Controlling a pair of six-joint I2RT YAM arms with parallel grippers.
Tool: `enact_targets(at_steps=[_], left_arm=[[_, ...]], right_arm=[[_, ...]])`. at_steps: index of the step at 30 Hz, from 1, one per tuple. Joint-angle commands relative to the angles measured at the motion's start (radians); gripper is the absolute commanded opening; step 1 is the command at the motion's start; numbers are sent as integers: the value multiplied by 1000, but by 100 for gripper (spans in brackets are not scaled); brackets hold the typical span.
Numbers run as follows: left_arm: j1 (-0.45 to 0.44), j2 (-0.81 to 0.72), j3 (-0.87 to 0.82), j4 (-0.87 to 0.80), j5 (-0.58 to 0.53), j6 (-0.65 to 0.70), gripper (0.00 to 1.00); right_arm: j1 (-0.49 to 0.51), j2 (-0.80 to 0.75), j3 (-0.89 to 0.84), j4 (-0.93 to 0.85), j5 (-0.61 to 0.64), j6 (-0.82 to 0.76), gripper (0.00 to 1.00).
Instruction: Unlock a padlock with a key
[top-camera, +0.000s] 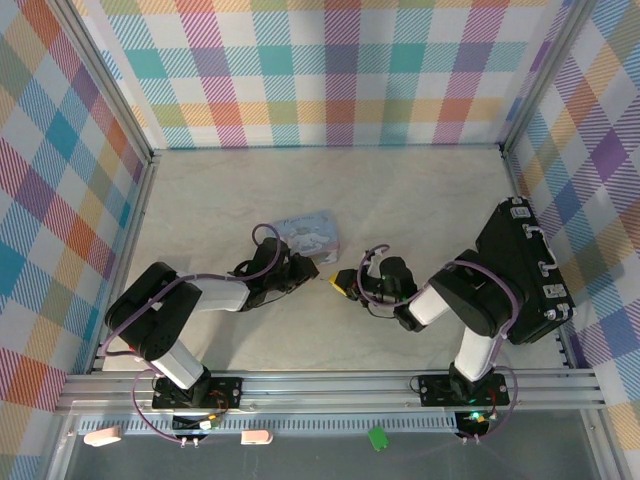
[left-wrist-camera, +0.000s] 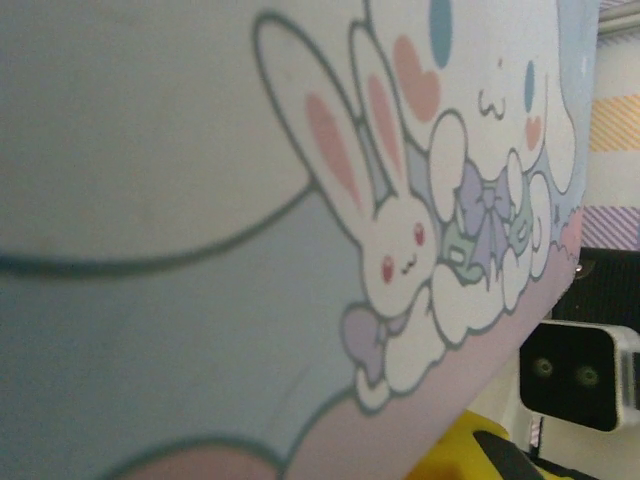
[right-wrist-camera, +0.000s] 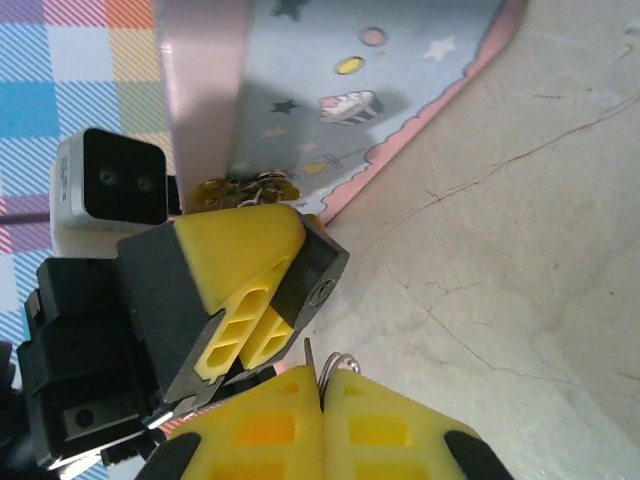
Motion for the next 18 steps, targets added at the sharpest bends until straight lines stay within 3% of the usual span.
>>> enact_targets(at_steps=[1, 18], left_arm=[[12, -8, -13, 96, -18, -59, 1], [12, 1, -30, 220, -51, -211, 0]], right_arm=[[5, 52, 9, 153, 29, 92, 0], [5, 88, 14, 215, 129, 151, 0]])
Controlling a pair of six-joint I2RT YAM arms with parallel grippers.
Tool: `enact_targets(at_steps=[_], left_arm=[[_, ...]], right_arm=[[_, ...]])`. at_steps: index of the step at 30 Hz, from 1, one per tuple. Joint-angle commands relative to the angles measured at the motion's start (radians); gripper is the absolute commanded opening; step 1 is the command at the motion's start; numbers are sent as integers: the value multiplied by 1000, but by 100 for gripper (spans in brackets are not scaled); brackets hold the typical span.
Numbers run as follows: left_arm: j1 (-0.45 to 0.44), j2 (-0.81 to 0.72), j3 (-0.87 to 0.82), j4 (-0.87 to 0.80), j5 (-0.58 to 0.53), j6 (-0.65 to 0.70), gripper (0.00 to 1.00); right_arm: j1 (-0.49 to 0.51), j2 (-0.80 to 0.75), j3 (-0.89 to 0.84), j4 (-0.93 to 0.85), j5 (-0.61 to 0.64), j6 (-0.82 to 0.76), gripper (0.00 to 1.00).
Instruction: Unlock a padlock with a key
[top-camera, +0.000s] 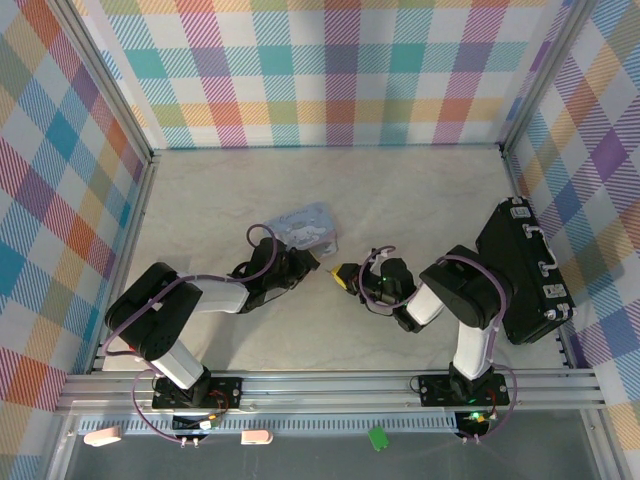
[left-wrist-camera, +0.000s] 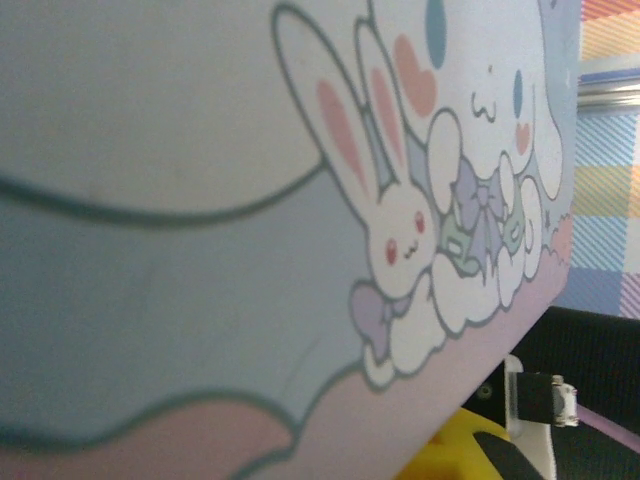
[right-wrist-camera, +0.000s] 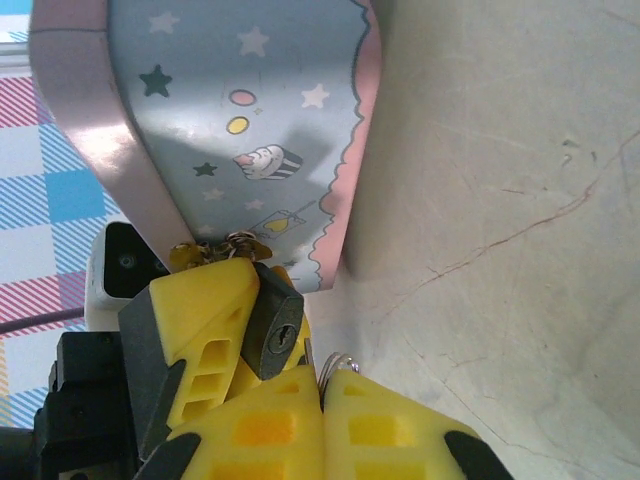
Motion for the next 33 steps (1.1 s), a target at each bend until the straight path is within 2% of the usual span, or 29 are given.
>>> enact_targets(at_steps=[1, 33], left_arm=[[10, 5, -8, 106, -8, -72, 0], [-6, 41, 5, 191, -2, -148, 0]], right_arm=[[4, 28, 17, 95, 20, 31, 0], [5, 22, 70, 101, 33, 45, 0]])
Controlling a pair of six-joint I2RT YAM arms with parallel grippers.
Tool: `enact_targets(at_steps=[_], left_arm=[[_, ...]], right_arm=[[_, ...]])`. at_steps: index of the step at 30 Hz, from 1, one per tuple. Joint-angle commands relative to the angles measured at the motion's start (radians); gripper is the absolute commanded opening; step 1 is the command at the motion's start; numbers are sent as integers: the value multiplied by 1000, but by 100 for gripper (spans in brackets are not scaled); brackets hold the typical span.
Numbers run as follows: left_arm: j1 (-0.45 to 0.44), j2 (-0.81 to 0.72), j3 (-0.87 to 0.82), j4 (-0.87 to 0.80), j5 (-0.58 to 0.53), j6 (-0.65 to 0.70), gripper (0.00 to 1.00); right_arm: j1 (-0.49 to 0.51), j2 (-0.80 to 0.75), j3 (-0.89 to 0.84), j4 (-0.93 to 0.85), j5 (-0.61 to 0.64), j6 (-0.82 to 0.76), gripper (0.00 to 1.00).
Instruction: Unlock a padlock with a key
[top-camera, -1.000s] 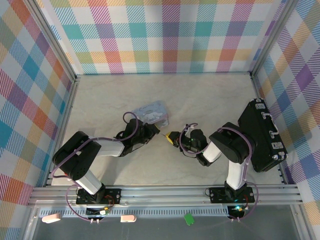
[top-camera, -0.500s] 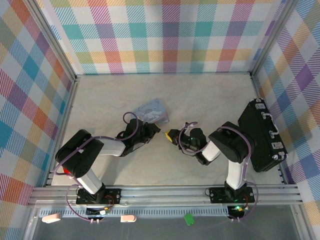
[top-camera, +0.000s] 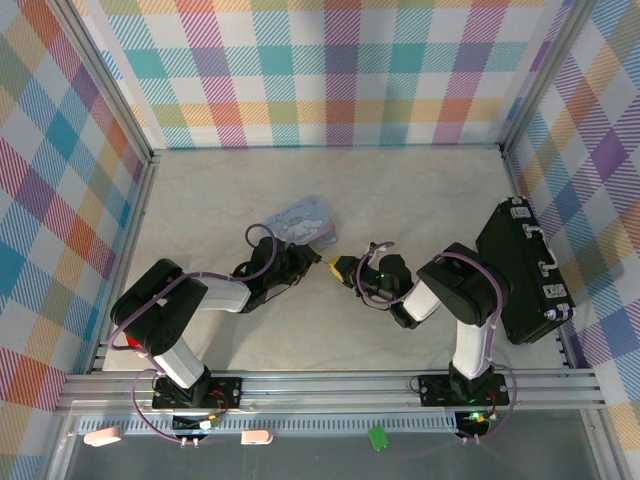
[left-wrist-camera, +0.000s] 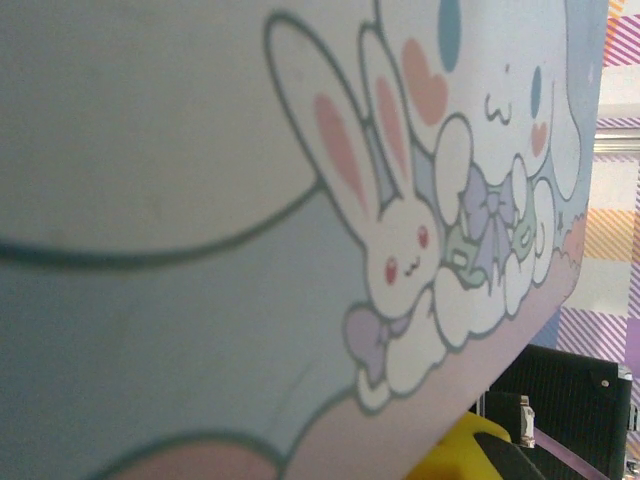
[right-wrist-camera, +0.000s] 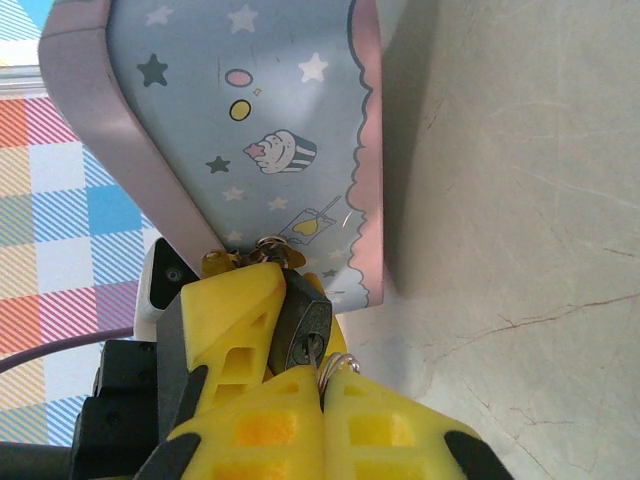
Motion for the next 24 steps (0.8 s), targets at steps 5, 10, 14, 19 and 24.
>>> enact_targets(at_steps=[5, 10, 14, 19, 24], left_arm=[[-18, 13, 4, 127, 18, -73, 0], [-37, 6, 15, 142, 27, -101, 0], [-51, -3, 26, 144, 28, -109, 0], [-66, -19, 33, 126, 26, -107, 0], [-80, -28, 34, 114, 16, -105, 0]], right_arm=[[6, 12, 29, 60, 16, 21, 0], [6, 9, 36, 60, 19, 21, 0], [6, 9, 41, 60, 20, 23, 0], [5, 9, 46, 60, 16, 15, 0], [5, -3, 66, 60, -8, 16, 0]])
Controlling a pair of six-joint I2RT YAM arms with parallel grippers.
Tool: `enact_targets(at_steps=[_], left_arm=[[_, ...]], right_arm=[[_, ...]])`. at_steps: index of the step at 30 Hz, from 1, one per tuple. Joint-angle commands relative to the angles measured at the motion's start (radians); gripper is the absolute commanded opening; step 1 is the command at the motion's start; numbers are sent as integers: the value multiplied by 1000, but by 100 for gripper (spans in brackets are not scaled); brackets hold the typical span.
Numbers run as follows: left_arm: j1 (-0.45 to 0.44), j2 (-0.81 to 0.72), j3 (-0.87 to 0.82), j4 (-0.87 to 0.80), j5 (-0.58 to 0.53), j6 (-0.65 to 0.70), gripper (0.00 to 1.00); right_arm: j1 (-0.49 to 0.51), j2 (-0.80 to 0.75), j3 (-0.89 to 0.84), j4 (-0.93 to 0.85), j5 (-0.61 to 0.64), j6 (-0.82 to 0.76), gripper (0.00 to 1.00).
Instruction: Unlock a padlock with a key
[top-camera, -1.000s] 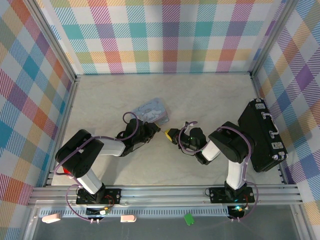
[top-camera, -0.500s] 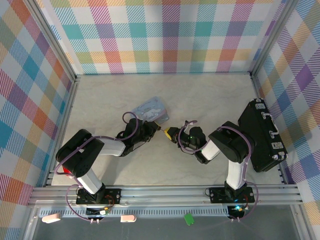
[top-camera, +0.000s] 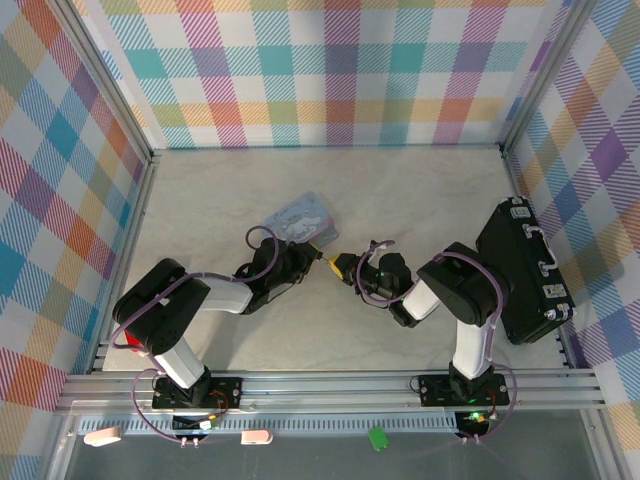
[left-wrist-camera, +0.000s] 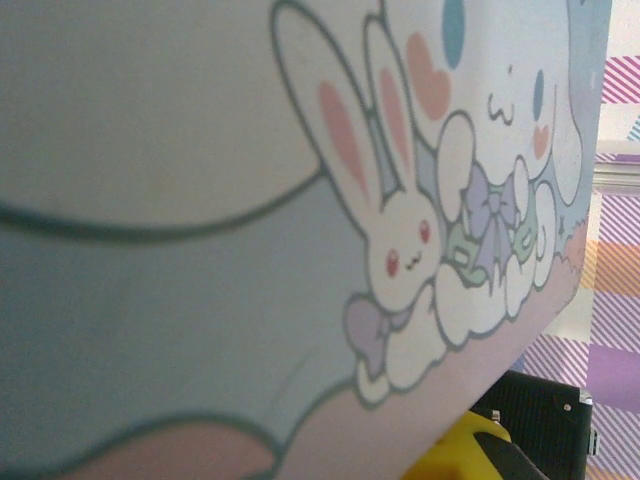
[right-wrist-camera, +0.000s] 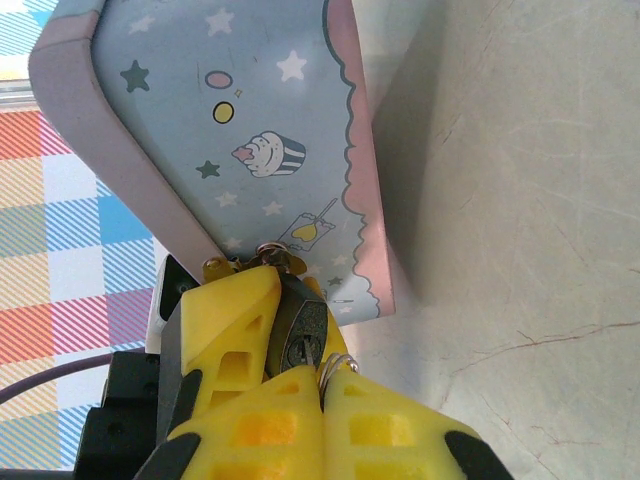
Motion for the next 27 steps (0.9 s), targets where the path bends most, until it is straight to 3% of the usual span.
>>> enact_targets(at_steps=[1, 12, 19, 27], left_arm=[[-48, -36, 35, 71, 75, -34, 0], [-91, -46, 69, 89, 80, -64, 0], [-103, -98, 61, 33, 77, -41, 0], [-115, -112, 73, 3, 88, -23, 0]], right_arm=[[6, -5, 57, 57, -23, 4, 0], [7, -12, 91, 58, -46, 9, 0], [-89, -11, 63, 56, -73, -4, 0], [-99, 12, 95, 43, -116, -5, 0]])
